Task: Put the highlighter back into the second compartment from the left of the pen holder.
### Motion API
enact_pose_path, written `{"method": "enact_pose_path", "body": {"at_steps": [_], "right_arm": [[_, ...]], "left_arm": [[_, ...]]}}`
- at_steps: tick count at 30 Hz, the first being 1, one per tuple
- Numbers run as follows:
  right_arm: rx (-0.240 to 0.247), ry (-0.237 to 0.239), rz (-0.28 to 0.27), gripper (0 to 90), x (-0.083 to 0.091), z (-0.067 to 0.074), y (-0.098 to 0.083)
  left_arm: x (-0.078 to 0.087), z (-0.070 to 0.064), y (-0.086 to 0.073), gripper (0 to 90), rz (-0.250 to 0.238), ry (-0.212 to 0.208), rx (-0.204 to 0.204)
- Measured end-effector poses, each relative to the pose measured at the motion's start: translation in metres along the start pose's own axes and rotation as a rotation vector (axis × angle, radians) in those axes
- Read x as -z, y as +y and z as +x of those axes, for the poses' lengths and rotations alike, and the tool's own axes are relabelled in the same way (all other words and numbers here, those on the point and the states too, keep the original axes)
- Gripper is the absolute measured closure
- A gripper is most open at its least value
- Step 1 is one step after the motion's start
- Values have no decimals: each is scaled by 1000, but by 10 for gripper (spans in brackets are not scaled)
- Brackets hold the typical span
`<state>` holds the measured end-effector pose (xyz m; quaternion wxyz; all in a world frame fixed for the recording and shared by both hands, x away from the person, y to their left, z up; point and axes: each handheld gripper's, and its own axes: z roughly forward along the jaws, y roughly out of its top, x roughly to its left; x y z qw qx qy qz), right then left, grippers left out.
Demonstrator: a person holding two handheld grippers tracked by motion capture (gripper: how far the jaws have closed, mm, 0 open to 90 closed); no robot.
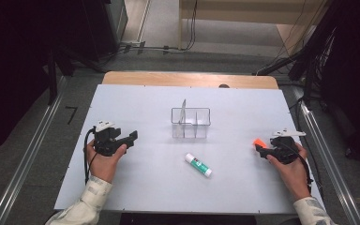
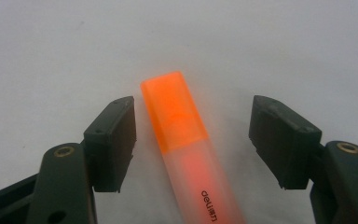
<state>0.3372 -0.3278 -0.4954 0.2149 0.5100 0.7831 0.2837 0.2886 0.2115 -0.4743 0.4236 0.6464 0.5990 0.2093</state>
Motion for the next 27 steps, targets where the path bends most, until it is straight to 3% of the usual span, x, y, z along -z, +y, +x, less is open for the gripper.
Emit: {"method": "enact_pose_path", "body": {"at_steps": [13, 27], "right_arm": [[21, -5, 17, 343, -5, 2, 0], [27, 34, 24, 546, -4, 2, 2]], "left_arm": [[-1, -1, 0, 288, 6, -1, 0], [-1, -1, -1, 288, 11, -6, 1]]}}
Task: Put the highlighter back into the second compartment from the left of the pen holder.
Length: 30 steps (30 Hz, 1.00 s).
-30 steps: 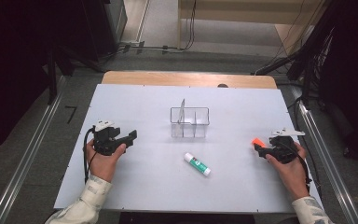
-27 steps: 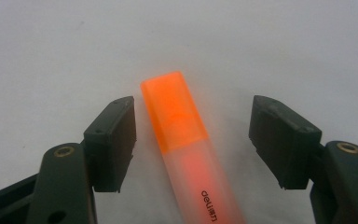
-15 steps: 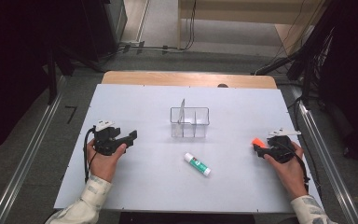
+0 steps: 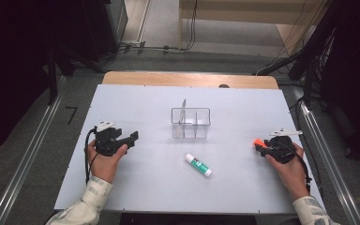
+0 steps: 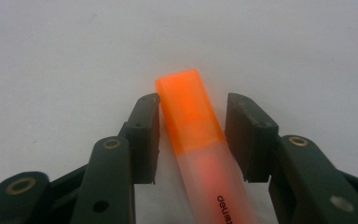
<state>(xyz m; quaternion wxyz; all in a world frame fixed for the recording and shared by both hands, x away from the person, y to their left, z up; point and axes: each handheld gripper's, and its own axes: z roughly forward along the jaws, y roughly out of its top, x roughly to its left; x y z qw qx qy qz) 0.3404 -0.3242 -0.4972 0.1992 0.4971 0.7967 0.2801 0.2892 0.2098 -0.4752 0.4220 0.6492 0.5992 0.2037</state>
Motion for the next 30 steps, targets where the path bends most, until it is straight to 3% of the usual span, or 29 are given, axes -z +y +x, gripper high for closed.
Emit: {"method": "enact_pose_path", "body": {"at_steps": [11, 30], "right_arm": [[-5, 6, 6, 639, 0, -2, 1], [8, -3, 15, 650, 2, 0, 2]], "left_arm": [[0, 0, 0, 288, 1, 0, 1], [1, 0, 1, 289, -3, -4, 2]]}}
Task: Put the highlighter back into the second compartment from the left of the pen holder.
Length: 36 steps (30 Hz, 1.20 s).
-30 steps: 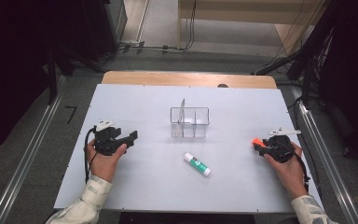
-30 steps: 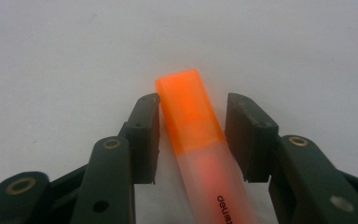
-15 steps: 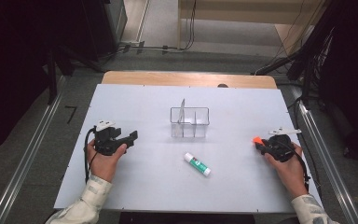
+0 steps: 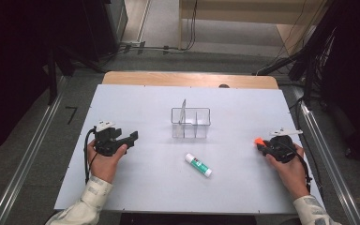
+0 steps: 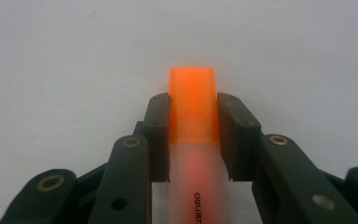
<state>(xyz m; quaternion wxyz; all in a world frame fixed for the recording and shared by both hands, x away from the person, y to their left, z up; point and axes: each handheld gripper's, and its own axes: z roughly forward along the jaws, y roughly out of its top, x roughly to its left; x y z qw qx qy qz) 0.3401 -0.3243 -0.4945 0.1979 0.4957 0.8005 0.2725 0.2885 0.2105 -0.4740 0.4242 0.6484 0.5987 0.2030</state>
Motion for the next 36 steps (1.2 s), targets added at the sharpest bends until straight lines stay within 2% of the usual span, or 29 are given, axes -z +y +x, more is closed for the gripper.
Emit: {"method": "enact_pose_path", "body": {"at_steps": [4, 15, 29, 36], "right_arm": [[2, 4, 1, 651, 1, 0, 0], [-5, 35, -39, 650, 10, 4, 5], [21, 93, -119, 651, 25, 28, 26], [38, 130, -166, 651, 29, 43, 42]], "left_arm": [[0, 0, 0, 289, -1, 2, 0], [1, 0, 0, 289, -3, 1, 1], [1, 0, 0, 290, -3, 1, 1], [0, 0, 0, 289, 0, 2, 1]]}}
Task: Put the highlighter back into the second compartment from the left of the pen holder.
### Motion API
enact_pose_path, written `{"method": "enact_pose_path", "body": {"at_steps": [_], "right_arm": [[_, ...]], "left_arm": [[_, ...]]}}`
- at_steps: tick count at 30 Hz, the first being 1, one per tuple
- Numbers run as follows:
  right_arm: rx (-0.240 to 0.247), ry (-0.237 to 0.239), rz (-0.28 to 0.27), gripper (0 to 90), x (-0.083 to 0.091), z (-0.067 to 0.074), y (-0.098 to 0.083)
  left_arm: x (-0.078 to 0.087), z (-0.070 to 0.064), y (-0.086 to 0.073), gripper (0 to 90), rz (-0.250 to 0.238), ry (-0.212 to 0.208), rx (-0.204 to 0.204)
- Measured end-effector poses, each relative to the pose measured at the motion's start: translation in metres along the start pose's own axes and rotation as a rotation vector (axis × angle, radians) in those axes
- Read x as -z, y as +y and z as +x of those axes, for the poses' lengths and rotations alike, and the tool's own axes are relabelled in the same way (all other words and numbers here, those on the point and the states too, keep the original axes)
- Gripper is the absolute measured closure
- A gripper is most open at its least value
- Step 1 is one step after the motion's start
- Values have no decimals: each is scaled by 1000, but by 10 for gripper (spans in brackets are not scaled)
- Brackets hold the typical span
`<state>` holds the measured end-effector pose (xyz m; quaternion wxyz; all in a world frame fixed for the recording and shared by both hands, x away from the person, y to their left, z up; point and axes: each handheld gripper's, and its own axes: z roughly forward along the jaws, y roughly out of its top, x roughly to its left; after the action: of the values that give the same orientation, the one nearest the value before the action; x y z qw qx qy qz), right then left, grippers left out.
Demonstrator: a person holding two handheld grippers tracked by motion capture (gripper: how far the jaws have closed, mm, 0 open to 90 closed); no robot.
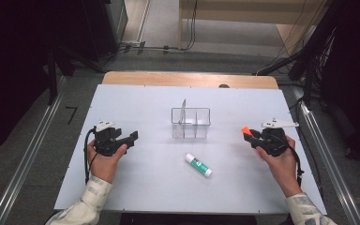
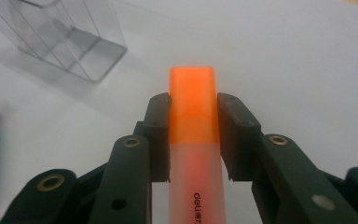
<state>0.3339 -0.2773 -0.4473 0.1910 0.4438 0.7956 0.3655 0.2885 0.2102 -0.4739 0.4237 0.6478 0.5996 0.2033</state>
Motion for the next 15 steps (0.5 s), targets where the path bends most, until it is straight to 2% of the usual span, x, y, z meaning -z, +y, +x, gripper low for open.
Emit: {"method": "enact_pose_path", "body": {"at_steps": [15], "right_arm": [[65, 55, -45, 651, -13, 34, 33]], "left_arm": [[0, 1, 0, 289, 0, -2, 0]]}}
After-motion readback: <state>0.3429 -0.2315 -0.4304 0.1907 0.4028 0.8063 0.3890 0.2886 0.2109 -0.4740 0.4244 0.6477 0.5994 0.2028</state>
